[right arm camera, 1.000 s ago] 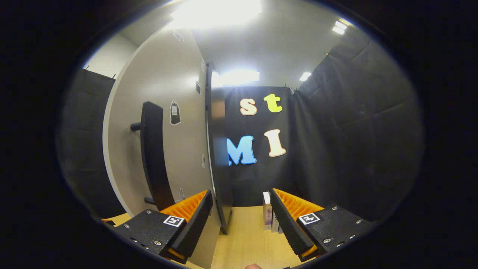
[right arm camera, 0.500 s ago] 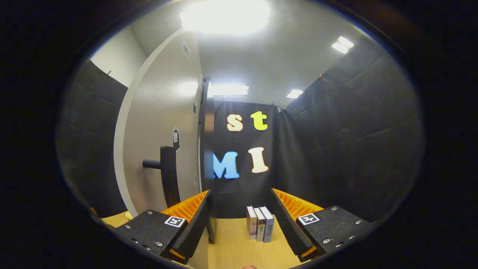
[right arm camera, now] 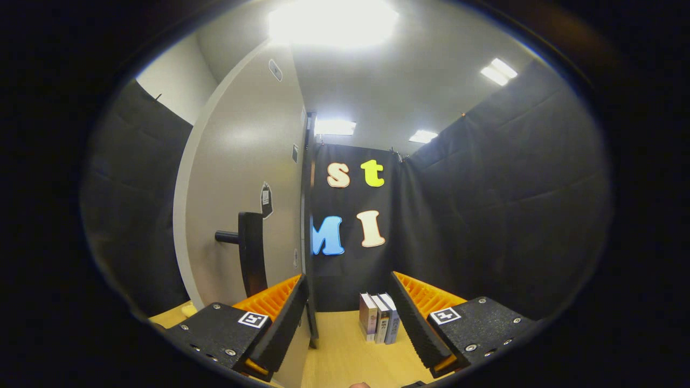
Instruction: Open the cabinet door with the right hand, grasp the bottle in the cabinet with the left hand and place it on the coaster, then close the cabinet door with the right hand.
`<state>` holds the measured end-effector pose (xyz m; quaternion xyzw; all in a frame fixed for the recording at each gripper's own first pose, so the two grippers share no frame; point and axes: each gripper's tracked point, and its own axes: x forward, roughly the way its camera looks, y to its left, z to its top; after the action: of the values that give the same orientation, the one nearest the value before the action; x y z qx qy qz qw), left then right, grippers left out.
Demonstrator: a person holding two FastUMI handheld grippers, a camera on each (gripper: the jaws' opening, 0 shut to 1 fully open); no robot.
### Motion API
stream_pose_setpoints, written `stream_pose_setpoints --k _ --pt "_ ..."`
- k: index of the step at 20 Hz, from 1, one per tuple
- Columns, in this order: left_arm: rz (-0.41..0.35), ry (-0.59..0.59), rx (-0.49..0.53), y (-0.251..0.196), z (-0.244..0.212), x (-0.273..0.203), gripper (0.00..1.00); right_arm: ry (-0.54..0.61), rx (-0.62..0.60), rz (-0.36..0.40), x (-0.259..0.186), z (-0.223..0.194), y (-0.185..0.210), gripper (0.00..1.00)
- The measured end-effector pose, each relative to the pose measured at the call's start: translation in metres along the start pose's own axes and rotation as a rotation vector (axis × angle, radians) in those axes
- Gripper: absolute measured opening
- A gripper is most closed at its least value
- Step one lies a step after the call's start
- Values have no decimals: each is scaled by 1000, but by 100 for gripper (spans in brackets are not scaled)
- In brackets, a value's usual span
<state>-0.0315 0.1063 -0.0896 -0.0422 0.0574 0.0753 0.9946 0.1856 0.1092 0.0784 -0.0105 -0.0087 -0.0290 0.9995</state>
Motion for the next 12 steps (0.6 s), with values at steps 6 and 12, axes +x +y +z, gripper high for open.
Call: stream_pose_setpoints --k 6,12 --pt "23 4 4 44 -5 0 78 -6 18 34 -3 1 51 93" --pt "54 8 2 78 -9 0 78 -11 25 66 5 2 95 93"
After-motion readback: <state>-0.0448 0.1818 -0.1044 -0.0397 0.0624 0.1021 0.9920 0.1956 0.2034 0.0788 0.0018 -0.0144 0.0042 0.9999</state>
